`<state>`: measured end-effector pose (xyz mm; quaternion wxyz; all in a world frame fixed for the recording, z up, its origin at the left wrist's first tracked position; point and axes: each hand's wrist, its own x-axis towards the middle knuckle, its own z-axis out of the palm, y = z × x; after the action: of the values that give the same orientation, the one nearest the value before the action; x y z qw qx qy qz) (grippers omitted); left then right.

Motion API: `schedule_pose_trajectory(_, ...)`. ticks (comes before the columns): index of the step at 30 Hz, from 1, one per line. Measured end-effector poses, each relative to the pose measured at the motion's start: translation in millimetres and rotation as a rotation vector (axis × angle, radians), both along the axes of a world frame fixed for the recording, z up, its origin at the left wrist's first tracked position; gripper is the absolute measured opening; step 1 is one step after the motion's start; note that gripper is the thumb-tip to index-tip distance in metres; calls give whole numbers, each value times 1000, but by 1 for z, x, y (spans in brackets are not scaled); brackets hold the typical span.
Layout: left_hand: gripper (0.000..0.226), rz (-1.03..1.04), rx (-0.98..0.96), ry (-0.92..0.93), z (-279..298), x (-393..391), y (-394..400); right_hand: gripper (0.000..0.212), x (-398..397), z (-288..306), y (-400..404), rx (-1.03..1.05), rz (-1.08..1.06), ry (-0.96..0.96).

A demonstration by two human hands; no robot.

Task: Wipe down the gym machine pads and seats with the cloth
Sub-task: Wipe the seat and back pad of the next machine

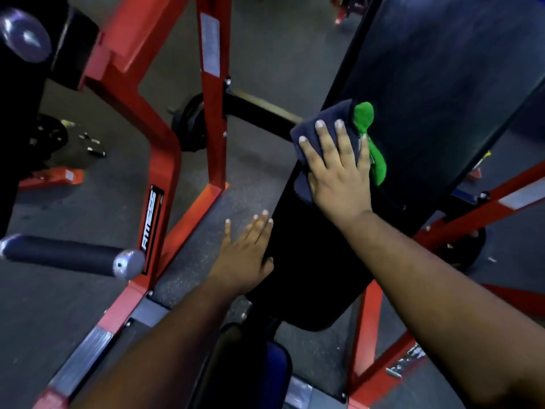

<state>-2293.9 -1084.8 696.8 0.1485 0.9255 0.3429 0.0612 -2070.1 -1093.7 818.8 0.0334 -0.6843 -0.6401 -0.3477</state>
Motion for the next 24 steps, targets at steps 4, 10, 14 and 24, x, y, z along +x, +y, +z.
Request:
schedule_pose_trajectory(4, 92, 22, -47, 61, -50, -14, -12, 57, -20, -78, -23, -87, 140, -73)
schedule_pose_trajectory(10, 85, 47, -147, 206, -93, -46, -33, 61, -70, -197, -79, -347, 237, -177)
schedule_pose_trajectory(14, 84, 75, -104, 186, -132, -71, -48, 62, -93, -244, -87, -404, 217, -203)
schedule_pose_trajectory(24, 91, 96, -274, 192, -175, -92, -81, 56, -72, -320, -169, -717, 565, -452)
